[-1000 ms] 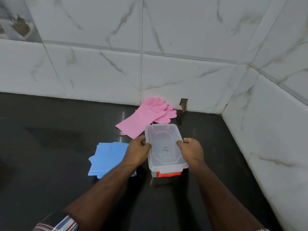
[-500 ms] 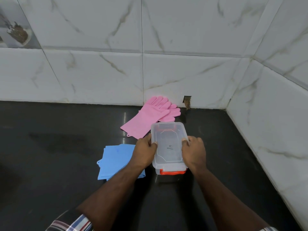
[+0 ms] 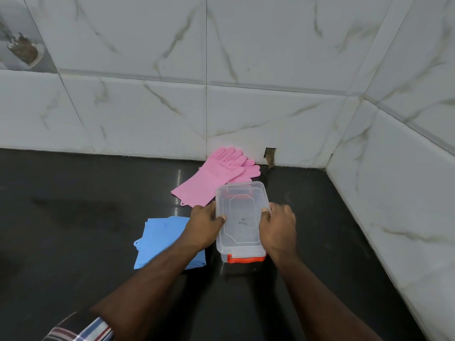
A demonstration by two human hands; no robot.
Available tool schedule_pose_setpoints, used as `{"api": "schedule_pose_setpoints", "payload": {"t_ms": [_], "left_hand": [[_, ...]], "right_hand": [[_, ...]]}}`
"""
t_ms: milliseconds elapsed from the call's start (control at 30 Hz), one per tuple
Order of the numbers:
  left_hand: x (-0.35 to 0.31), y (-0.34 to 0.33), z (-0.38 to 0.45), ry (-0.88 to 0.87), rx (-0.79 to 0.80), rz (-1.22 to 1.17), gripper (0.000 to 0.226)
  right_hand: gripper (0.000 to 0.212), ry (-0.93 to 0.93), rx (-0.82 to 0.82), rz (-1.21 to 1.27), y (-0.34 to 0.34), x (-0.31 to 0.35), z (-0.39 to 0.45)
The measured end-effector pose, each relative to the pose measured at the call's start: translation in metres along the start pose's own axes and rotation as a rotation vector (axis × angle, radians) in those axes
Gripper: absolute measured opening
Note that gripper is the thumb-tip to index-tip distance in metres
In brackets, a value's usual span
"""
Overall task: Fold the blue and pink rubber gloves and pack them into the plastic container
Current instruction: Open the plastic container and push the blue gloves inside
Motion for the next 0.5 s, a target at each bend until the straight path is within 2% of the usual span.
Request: {"api": "schedule_pose_setpoints", "payload": {"t_ms": [200,300,367,500], "left_hand": [[-0.032,0.020,-0.013,-0.035,-0.148,-0.103,0.018],[-0.049,0.029,-0.015,-0.073,-0.189,-0.182,0.039],[-0.061,0.030,-0.015,-0.105,-0.178,-0.239,0.043],[-0.090,0.025,-0.015,-0.187,-0.155,-0.337,0.039]], "right_hand": [[0.023,-0.078,0.054,0.265,0.013,-0.001,0.009],[0.011,-0.120,0.029,0.473,0.037,0.002,0.013],[0.005,-0.116,-0.016,0.541,0.055,0.001,0.020],[0.017,-0.129,-0.065,0.740,0.085,-0.007,0.034]]}}
Point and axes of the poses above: each hand's wrist, its own z-axis towards the middle knuckle, its own y-axis out of the back of the hand, x = y × z, the point moved 4 cm from there along z, towards the middle knuckle
